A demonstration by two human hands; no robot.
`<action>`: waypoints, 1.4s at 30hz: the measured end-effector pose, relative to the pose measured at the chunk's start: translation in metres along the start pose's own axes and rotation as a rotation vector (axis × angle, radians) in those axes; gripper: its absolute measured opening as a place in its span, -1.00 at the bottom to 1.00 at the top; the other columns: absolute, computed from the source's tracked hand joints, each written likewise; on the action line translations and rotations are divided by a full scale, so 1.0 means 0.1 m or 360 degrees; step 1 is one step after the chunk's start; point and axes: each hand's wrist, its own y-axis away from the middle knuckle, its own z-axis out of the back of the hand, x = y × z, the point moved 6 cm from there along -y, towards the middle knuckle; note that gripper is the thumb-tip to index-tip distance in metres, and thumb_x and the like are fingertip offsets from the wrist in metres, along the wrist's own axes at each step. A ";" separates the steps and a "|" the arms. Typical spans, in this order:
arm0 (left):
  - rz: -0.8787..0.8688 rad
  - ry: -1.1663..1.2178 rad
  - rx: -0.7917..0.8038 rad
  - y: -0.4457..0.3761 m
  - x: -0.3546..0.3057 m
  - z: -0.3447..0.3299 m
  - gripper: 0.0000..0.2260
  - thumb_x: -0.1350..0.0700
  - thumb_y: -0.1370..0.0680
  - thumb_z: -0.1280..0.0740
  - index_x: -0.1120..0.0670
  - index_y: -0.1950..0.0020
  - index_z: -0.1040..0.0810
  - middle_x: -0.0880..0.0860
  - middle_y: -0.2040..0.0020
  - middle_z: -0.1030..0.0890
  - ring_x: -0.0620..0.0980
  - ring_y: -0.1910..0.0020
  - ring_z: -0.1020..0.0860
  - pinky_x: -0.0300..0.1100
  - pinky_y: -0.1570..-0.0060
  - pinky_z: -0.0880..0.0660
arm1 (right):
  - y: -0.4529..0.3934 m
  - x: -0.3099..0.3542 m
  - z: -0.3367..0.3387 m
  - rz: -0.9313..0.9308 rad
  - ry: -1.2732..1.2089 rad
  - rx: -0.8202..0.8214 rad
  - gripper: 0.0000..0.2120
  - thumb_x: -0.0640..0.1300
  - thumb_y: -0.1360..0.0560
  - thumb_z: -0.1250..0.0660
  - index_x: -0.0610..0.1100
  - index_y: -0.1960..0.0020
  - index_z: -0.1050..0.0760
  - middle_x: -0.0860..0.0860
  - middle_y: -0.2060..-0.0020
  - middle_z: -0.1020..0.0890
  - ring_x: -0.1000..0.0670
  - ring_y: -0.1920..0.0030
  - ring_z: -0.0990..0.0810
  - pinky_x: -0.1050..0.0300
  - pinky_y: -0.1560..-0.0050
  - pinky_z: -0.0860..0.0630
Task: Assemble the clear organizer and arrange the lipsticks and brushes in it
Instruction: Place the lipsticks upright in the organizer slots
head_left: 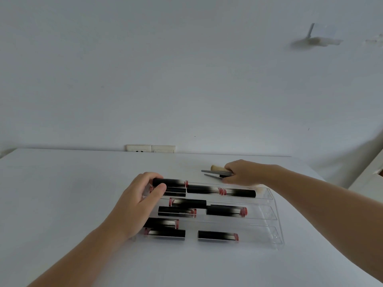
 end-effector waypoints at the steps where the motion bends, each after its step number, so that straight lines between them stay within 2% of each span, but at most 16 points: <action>1: -0.0002 -0.0005 0.0001 0.00 0.00 0.00 -0.91 0.00 -0.65 -0.29 -0.16 -0.11 -0.55 -0.24 -0.03 -0.57 -0.22 -0.06 -0.53 -0.55 0.09 -0.34 | 0.01 0.01 0.01 0.0008 0.0053 0.0001 -0.79 0.07 -0.59 -0.24 -0.02 0.15 -0.39 0.04 0.20 -0.53 0.02 0.26 -0.46 0.13 0.25 -0.35; 6: 0.0005 0.0005 0.0000 0.00 0.02 0.00 -0.91 -0.02 -0.65 -0.29 -0.15 -0.12 -0.56 -0.22 -0.04 -0.58 -0.20 -0.08 -0.54 -0.53 0.08 -0.36 | 0.04 0.02 0.04 -0.0020 0.0302 0.0012 -0.85 -0.03 -0.52 -0.23 -0.07 0.18 -0.40 0.02 0.25 -0.51 0.01 0.31 -0.41 0.14 0.32 -0.32; 10: 0.0039 0.0022 -0.0001 -0.01 0.05 -0.01 -0.92 -0.05 -0.65 -0.29 -0.17 -0.11 -0.55 -0.23 -0.05 -0.57 -0.22 -0.10 -0.54 -0.39 0.02 -0.37 | 0.03 0.02 0.06 -0.0093 0.0404 0.0031 -0.82 -0.02 -0.50 -0.24 -0.12 0.17 -0.45 0.00 0.28 -0.52 -0.02 0.33 -0.41 0.12 0.31 -0.36; 14: 0.0066 0.0084 -0.0008 -0.01 0.05 -0.01 -0.80 -0.18 -0.56 -0.24 -0.17 -0.11 -0.56 -0.21 -0.05 -0.60 -0.22 -0.12 -0.55 -0.32 -0.02 -0.38 | 0.00 0.06 0.06 -0.0126 0.0534 0.0054 -0.83 -0.03 -0.50 -0.23 -0.09 0.22 -0.43 0.00 0.29 -0.53 -0.02 0.35 -0.44 0.13 0.33 -0.39; 24: 0.0093 0.0111 -0.0051 0.00 0.07 0.01 -0.87 -0.12 -0.61 -0.26 -0.17 -0.10 -0.56 -0.21 -0.03 -0.61 -0.23 -0.09 -0.55 -0.28 -0.02 -0.39 | 0.09 -0.06 0.12 -0.0159 0.0626 0.0110 -0.78 -0.21 -0.55 -0.16 -0.07 0.26 -0.40 0.04 0.34 -0.47 0.02 0.38 -0.36 0.16 0.33 -0.33; 30: 0.0116 0.0123 -0.0075 -0.02 0.07 0.02 -0.89 -0.09 -0.63 -0.25 -0.19 -0.08 -0.55 -0.22 -0.01 -0.60 -0.24 -0.07 -0.55 -0.28 0.00 -0.38 | 0.16 -0.12 0.30 -0.0169 0.0410 -0.0123 -0.87 -0.16 -0.45 -0.23 0.02 0.24 -0.37 0.06 0.31 -0.53 0.04 0.35 -0.47 0.17 0.31 -0.40; 36: 0.0152 0.0109 -0.0145 -0.06 0.10 0.02 -0.92 -0.03 -0.65 -0.27 -0.18 -0.06 -0.55 -0.16 -0.01 -0.61 -0.25 -0.06 -0.55 -0.26 -0.02 -0.39 | 0.62 0.20 0.92 -0.0044 0.0082 -0.0676 -0.86 -0.06 -0.41 -0.23 0.09 0.24 -0.27 0.06 0.39 -0.50 0.01 0.40 -0.45 0.13 0.41 -0.26; 39: 0.0167 0.0092 -0.0154 -0.07 0.09 0.01 -0.92 -0.03 -0.65 -0.26 -0.17 -0.06 -0.55 -0.13 -0.04 -0.61 -0.27 -0.06 -0.54 -0.27 -0.02 -0.39 | 0.87 0.64 0.79 0.0200 0.0083 -0.0706 -0.85 -0.02 -0.39 -0.22 0.17 0.20 -0.24 0.11 0.42 -0.47 0.07 0.41 -0.44 0.14 0.42 -0.24; 42: 0.0187 0.0110 -0.0171 -0.06 0.10 0.02 -0.92 -0.03 -0.64 -0.27 -0.16 -0.06 -0.55 -0.12 -0.05 -0.61 -0.28 -0.05 -0.53 -0.29 -0.02 -0.38 | 1.03 0.95 0.45 0.0366 0.0167 -0.0692 -0.88 -0.03 -0.47 -0.26 0.10 0.11 -0.31 0.11 0.34 -0.52 -0.02 0.34 -0.47 0.09 0.34 -0.32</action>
